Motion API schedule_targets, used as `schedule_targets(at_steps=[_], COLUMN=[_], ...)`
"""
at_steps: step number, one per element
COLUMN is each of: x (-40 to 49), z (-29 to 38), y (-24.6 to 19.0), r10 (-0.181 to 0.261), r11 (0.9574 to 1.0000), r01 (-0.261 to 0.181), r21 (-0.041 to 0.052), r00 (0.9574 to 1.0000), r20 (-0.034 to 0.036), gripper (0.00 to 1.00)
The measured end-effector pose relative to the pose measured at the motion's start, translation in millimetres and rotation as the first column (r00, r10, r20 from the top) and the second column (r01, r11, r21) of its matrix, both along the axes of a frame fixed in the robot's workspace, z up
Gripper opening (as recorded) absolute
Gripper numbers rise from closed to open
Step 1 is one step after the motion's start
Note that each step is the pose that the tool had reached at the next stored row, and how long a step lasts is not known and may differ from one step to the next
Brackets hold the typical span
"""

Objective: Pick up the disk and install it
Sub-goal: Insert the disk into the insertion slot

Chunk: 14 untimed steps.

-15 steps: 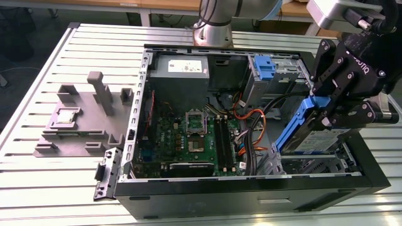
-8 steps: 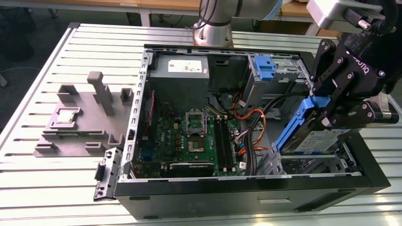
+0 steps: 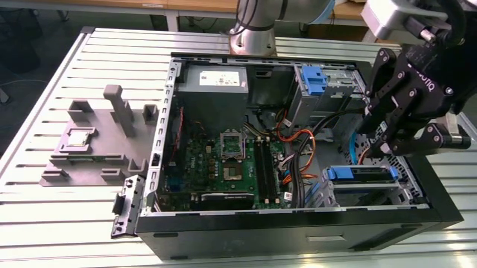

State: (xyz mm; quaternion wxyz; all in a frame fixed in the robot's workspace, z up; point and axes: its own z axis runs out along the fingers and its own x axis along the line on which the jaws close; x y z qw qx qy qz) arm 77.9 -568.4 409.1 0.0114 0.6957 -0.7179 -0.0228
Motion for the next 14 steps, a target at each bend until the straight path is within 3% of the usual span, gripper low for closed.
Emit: schedule_targets(at_steps=[4,7,8,9,12,14], x=[0.1,0.2,0.2,0.1,0.1,0.2], z=[-6.3,-9.7,-10.8,-11.7,-14.6,-18.1], y=[0.0,0.0,0.0,0.0,0.0,0.2], r10=[0.023,0.028,0.028,0.029,0.029,0.029], r11=[0.9997,0.9996,0.9996,0.9996,0.9996,0.9996], r01=[-0.023,-0.028,-0.028,-0.029,-0.029,-0.029], r21=[-0.0014,-0.0025,-0.0028,-0.003,-0.0035,-0.0036], r00=[0.9997,0.9996,0.9996,0.9995,0.9993,0.9993], r20=[0.0002,0.0029,0.0058,0.0098,0.0232,0.0242], gripper=[0.43,0.3,0.3,0.24,0.24,0.24])
